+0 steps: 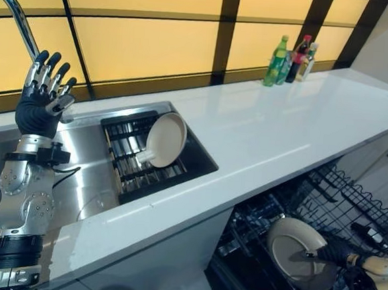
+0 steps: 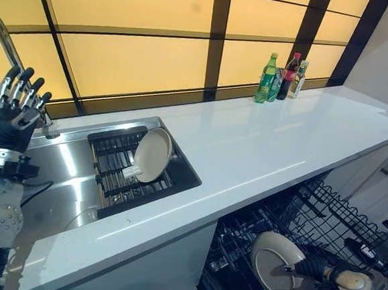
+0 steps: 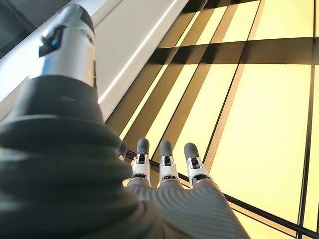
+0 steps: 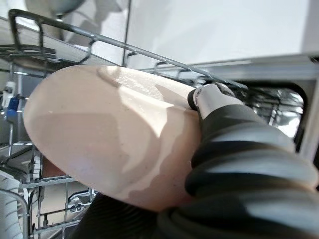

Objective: Pick up plates and place into dishwasher.

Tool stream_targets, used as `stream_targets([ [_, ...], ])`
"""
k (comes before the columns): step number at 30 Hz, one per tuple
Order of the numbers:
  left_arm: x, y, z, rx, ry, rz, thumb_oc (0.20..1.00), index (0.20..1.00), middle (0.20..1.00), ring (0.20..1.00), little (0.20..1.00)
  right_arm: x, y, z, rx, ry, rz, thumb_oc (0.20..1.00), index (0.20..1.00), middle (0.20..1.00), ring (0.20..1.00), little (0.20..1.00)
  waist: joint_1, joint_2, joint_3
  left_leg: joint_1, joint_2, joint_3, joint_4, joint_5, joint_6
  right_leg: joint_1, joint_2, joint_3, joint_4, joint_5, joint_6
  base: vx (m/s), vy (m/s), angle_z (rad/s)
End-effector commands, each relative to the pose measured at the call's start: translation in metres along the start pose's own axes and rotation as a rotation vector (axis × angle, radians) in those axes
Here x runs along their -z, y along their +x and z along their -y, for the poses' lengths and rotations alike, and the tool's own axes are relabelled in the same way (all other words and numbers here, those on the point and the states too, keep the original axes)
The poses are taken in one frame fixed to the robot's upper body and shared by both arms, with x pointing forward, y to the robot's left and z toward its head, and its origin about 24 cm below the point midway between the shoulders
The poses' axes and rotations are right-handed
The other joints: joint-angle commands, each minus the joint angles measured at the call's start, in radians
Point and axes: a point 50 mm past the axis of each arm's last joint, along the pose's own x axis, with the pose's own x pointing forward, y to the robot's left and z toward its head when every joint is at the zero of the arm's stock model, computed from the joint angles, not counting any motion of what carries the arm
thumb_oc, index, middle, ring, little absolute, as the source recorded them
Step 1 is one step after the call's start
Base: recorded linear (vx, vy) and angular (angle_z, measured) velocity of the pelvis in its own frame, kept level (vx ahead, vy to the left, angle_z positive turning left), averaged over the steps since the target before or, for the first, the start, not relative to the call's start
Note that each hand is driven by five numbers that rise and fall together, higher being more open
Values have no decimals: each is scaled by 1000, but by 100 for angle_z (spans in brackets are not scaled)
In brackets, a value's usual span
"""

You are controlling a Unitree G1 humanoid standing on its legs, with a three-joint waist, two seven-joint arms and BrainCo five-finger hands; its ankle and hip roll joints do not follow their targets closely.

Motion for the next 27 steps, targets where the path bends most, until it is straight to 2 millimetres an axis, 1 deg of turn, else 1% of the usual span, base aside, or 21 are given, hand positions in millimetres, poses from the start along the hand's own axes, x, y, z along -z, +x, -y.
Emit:
stream_targets([
  [1, -10, 11, 12, 96, 61, 34, 1000, 1000, 1000, 1000, 1000, -5, 19, -26, -131, -58, -16, 200, 200, 200, 200, 200, -6, 13, -33, -137, -47, -59, 2, 67, 48, 101, 31, -70, 6, -140, -18, 33, 28, 2],
  [6, -7, 13, 17, 105, 63, 16, 1000, 1000, 1000, 1000, 1000, 4, 35, -56, -188, -31, -38, 200, 200, 200, 200, 200, 0, 23, -27, -135, -49, -70, 2, 69, 50, 108, 28, -76, 6, -144, -21, 36, 21, 2],
  [11, -8, 17, 18, 111, 67, 8, 1000, 1000, 1000, 1000, 1000, 9, 43, -77, -231, -26, -61, 200, 200, 200, 200, 200, 4, 36, -8, -143, -53, -79, 2, 71, 48, 104, 20, -81, 6, -143, -18, 5, 20, 5],
  [16, -8, 20, 22, 122, 64, 0, 1000, 1000, 1000, 1000, 1000, 9, 48, -88, -243, -4, -63, 200, 200, 200, 200, 200, 7, 44, 7, -150, -60, -89, 2, 72, 46, 101, 13, -88, 6, -140, -14, 2, 18, 4],
  [20, -6, 18, 22, 126, 73, -9, 1000, 1000, 1000, 1000, 1000, 10, 51, -99, -232, 10, -63, 200, 200, 200, 200, 200, 11, 52, 26, -159, -67, -103, 2, 74, 49, 91, 2, -89, 11, -139, -9, 12, 15, 5],
  [21, -6, 19, 22, 127, 75, -7, 1000, 1000, 1000, 1000, 1000, 10, 51, -99, -222, 5, -63, 200, 200, 200, 200, 200, 11, 53, 30, -163, -68, -104, 2, 75, 49, 87, 1, -89, 13, -138, -9, -91, 36, 5],
  [25, -9, 24, 27, 134, 68, 21, 1000, 1000, 1000, 1000, 1000, 1, 54, -88, -144, 18, -36, 200, 200, 200, 200, 200, 12, 67, 61, -186, -77, -107, 2, 81, 52, 63, -6, -89, 14, -131, -9, -97, 48, 8],
  [26, -10, 25, 27, 136, 65, 24, 1000, 1000, 1000, 1000, 1000, 0, 55, -87, -138, 18, -34, 266, 266, 266, 266, 266, 12, 68, 63, -188, -78, -108, 2, 82, 52, 61, -8, -90, 15, -130, -8, -41, 34, 5],
  [27, -10, 26, 28, 140, 62, 25, 1000, 1000, 1000, 1000, 1000, 0, 55, -86, -126, 18, -33, 548, 548, 548, 548, 548, 12, 68, 65, -189, -79, -108, 2, 82, 52, 59, -9, -91, 15, -128, -6, -9, 33, 4],
])
